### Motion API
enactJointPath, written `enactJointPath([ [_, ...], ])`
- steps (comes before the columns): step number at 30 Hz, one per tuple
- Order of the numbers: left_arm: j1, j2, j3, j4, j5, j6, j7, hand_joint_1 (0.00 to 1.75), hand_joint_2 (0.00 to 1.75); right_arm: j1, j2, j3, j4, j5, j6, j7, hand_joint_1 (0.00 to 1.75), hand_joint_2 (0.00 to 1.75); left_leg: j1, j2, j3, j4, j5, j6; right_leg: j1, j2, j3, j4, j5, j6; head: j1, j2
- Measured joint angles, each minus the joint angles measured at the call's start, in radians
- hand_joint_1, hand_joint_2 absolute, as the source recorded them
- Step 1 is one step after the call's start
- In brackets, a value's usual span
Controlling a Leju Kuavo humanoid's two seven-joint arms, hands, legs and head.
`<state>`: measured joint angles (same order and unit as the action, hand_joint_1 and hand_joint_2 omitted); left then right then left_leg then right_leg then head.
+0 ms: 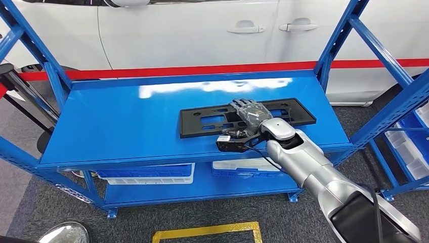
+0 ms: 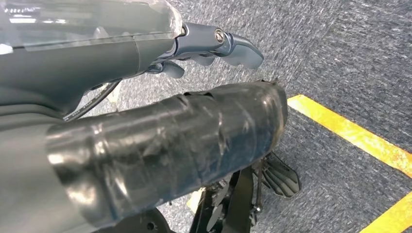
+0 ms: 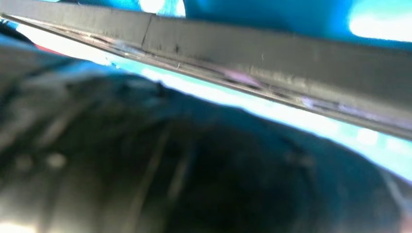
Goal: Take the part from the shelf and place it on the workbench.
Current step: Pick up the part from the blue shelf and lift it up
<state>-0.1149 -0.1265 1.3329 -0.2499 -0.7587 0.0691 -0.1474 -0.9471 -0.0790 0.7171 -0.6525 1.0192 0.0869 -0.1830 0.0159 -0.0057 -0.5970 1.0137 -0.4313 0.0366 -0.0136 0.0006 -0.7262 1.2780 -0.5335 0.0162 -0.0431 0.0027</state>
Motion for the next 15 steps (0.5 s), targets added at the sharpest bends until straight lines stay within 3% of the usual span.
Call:
enactJointPath([
  [2, 0.001, 0.001, 0.000, 0.000, 0.002, 0.000, 0.000, 0.00, 0.00, -0.002, 0.000, 0.004, 0.002, -0.002, 0.000, 0.000, 0.00, 0.00, 0.000, -0.001, 0.000, 0.007, -0.006, -0.004, 0.001, 0.000, 0.062, -0.131, 0.065, -0.008, 0.000, 0.000],
  [4, 0.000, 0.001, 0.001, 0.000, 0.002, 0.000, 0.000, 0.00, 0.00, -0.006, 0.001, 0.007, 0.003, -0.004, 0.000, 0.000, 0.00, 0.00, -0.003, -0.001, -0.004, 0.014, -0.010, -0.012, 0.006, 0.000, 0.101, -0.221, 0.093, -0.016, 0.000, 0.000],
  [8, 0.000, 0.003, 0.001, 0.000, 0.002, -0.003, -0.004, 0.00, 0.00, -0.008, 0.002, 0.013, 0.009, -0.006, 0.000, 0.000, 0.00, 0.00, -0.004, 0.000, -0.009, 0.021, -0.018, -0.033, 0.006, 0.001, 0.107, -0.241, 0.097, -0.031, -0.001, 0.000],
  [10, 0.000, 0.004, 0.001, 0.000, 0.002, -0.004, -0.005, 0.00, 0.00, -0.009, 0.003, 0.013, 0.013, -0.006, 0.000, 0.000, 0.00, 0.00, -0.002, 0.000, -0.038, 0.090, -0.063, -0.043, 0.002, 0.000, 0.111, -0.247, 0.101, -0.042, -0.001, 0.000],
  [12, 0.001, 0.006, 0.001, 0.000, 0.002, -0.004, -0.005, 0.00, 0.00, -0.008, 0.005, 0.015, 0.016, -0.006, 0.000, -0.001, 0.00, 0.00, -0.002, 0.001, -0.097, 0.219, -0.125, -0.049, 0.003, 0.000, 0.111, -0.247, 0.101, -0.046, -0.001, 0.000],
  [13, 0.000, 0.008, 0.001, 0.000, 0.002, -0.004, -0.005, 0.00, 0.00, -0.007, 0.005, 0.017, 0.018, -0.006, 0.000, -0.002, 0.00, 0.00, -0.002, 0.001, -0.121, 0.269, -0.140, -0.051, 0.003, 0.000, 0.111, -0.247, 0.100, -0.047, -0.001, 0.000],
  [14, 0.001, 0.008, 0.001, 0.000, 0.002, -0.004, -0.005, 0.00, 0.00, -0.006, 0.006, 0.019, 0.021, -0.006, 0.000, -0.003, 0.00, 0.00, -0.002, 0.001, -0.131, 0.289, -0.138, -0.051, 0.004, 0.000, 0.111, -0.247, 0.100, -0.047, -0.001, 0.000],
  [15, 0.001, 0.008, 0.001, 0.000, 0.002, -0.005, -0.005, 0.00, 0.00, -0.006, 0.006, 0.021, 0.023, -0.007, 0.000, -0.003, 0.00, 0.00, -0.002, 0.001, -0.121, 0.268, -0.116, -0.050, 0.004, 0.000, 0.112, -0.247, 0.100, -0.047, -0.001, 0.000],
])
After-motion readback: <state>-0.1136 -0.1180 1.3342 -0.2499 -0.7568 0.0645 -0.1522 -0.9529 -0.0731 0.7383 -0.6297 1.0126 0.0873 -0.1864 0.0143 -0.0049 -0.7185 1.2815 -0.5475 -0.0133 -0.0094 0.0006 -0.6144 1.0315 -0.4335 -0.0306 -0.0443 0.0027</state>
